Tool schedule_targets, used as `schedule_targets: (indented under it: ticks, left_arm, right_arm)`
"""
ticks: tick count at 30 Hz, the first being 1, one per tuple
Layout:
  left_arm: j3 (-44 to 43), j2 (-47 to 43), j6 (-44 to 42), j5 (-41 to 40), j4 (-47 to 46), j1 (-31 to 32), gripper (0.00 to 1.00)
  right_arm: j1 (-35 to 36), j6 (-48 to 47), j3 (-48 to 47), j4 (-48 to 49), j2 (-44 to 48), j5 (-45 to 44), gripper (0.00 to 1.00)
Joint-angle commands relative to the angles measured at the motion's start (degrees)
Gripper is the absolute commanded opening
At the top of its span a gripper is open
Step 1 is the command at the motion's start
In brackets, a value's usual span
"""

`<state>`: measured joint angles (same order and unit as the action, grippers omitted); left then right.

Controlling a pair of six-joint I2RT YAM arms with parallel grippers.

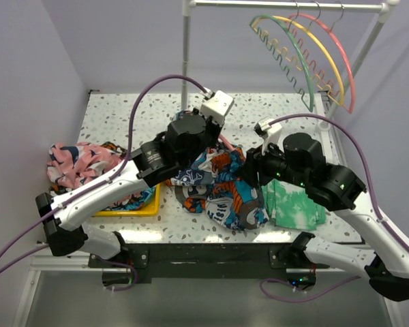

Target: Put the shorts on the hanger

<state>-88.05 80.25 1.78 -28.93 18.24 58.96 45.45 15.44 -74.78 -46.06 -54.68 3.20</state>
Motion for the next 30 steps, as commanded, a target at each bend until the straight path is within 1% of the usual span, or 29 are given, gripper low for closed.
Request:
schedule_targets:
  ticks: [1,2,4,5,7,8,12,13,15,18,19,21,22,27,28,30]
  left_arm:
    - [-3.2,1.8,1.1,0.5,-7.3,2.0,0.0]
    - [-3.4,2.2,1.1,0.6,-7.4,2.2,0.0]
    - [-4.1,2.7,1.1,0.7,-7.9,2.8,0.0]
    - [-4.3,3.1,1.2,0.9,-8.0,3.1,0.0]
    - [-5.3,3.5,1.2,1.1,-8.0,3.5,0.0]
    - [-5.7,3.9,1.2,1.2,-7.9,3.7,0.0]
    - [-9.1,5.2,1.8,1.3,-6.8,3.9,0.0]
    - [-9.7,5.4,2.0,1.3,-6.5,3.9,0.09]
    - [-10.8,5.8,2.4,1.5,-5.9,4.0,0.13]
    - [-11.3,5.5,3.0,1.9,-5.7,4.0,0.3]
    - [-11.4,5.4,3.4,1.9,-5.6,4.1,0.43]
    - [-11.5,4.9,3.5,2.4,-5.0,4.0,0.5]
    - [-11.5,4.7,3.7,2.6,-4.8,4.0,0.57]
    - [-11.2,2.0,4.0,3.6,-2.5,4.0,0.71]
    - [-11.0,0.5,4.3,3.6,-2.2,4.1,0.75]
    - [-10.1,-1.1,4.6,3.8,-2.0,4.0,0.8]
  right_arm:
    - [0.2,0.4,1.2,1.7,0.9,-2.9,0.42]
    - [0.2,0.4,1.5,1.5,1.0,-3.1,0.35]
    - [0.2,0.4,1.9,1.4,1.6,-4.3,0.28]
    - [0.2,0.4,2.3,1.5,1.8,-4.4,0.14]
    - [0.2,0.6,2.7,1.5,2.6,-5.5,0.02]
    - [0.2,0.7,3.0,1.3,3.0,-5.9,0.0]
    - [0.2,1.0,3.5,1.2,5.3,-8.7,0.0]
    - [0.1,1.1,3.7,1.3,5.9,-9.4,0.0]
    - [0.2,1.1,4.1,2.0,7.7,-10.4,0.0]
    - [0.2,1.3,4.2,2.4,9.2,-10.7,0.0]
    - [0.1,1.3,4.0,2.4,9.3,-10.8,0.0]
    - [0.2,1.3,3.7,2.1,9.8,-11.4,0.0]
    - [0.2,1.3,3.6,2.1,9.9,-11.7,0.0]
    - [0.1,1.5,2.1,1.9,11.2,-13.5,0.0]
    - [0.1,1.5,1.7,1.4,11.1,-14.0,0.0]
    - [0.2,1.5,0.1,0.9,10.9,-15.3,0.0]
